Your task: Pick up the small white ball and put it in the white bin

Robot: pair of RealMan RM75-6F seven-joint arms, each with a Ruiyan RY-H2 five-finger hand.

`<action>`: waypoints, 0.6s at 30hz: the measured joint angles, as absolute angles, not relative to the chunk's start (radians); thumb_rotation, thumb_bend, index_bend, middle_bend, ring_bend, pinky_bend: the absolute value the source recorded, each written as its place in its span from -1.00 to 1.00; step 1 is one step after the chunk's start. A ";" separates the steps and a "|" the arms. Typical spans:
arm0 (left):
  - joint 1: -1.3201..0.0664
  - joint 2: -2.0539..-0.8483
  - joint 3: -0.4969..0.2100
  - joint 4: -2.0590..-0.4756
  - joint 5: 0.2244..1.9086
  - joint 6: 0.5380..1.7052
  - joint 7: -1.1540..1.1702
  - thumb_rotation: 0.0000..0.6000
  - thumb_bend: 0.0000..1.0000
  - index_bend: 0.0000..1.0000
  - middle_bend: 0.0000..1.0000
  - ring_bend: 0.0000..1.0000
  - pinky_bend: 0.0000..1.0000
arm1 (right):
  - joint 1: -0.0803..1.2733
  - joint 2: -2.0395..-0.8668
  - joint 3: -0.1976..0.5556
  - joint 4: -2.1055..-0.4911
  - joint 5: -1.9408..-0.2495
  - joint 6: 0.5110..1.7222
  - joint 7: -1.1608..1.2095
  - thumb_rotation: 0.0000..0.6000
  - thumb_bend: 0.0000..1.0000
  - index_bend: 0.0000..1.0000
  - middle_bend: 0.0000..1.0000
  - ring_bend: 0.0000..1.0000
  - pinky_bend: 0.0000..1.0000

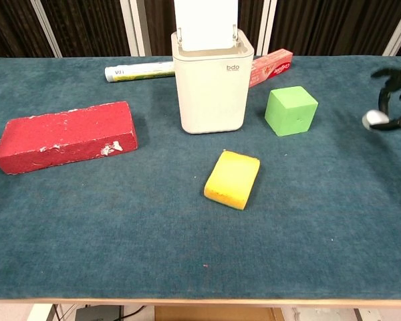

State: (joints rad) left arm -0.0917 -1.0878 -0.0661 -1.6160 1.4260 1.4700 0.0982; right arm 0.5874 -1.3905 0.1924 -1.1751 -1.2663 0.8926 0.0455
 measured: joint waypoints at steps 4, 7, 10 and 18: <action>-0.092 -1.087 -0.066 -1.616 1.426 1.468 0.095 1.00 -0.66 -0.75 -0.67 -0.95 -0.95 | 0.590 -1.312 0.244 -1.290 -1.278 0.950 0.062 1.00 -0.55 0.12 -0.94 -0.82 -0.51; -0.092 -1.086 -0.065 -1.616 1.427 1.468 0.095 1.00 -0.66 -0.75 -0.67 -0.95 -0.95 | 0.612 -1.248 0.302 -1.375 -1.276 0.968 0.057 1.00 -0.55 0.12 -0.94 -0.82 -0.51; -0.092 -1.086 -0.065 -1.615 1.426 1.467 0.095 1.00 -0.66 -0.75 -0.67 -0.95 -0.95 | 0.653 -1.225 0.346 -1.414 -1.255 0.955 0.034 1.00 -0.55 0.12 -0.94 -0.82 -0.51; -0.094 -1.086 -0.065 -1.616 1.423 1.460 0.094 1.00 -0.66 -0.75 -0.67 -0.95 -0.95 | 0.823 -1.230 0.424 -1.423 -1.070 0.814 -0.094 1.00 -0.55 0.12 -0.95 -0.82 -0.51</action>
State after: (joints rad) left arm -0.0942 -1.0860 -0.0647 -1.6160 1.4230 1.4603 0.0935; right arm 0.8234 -1.2295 0.4241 -1.4226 -1.0699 0.8136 -0.0941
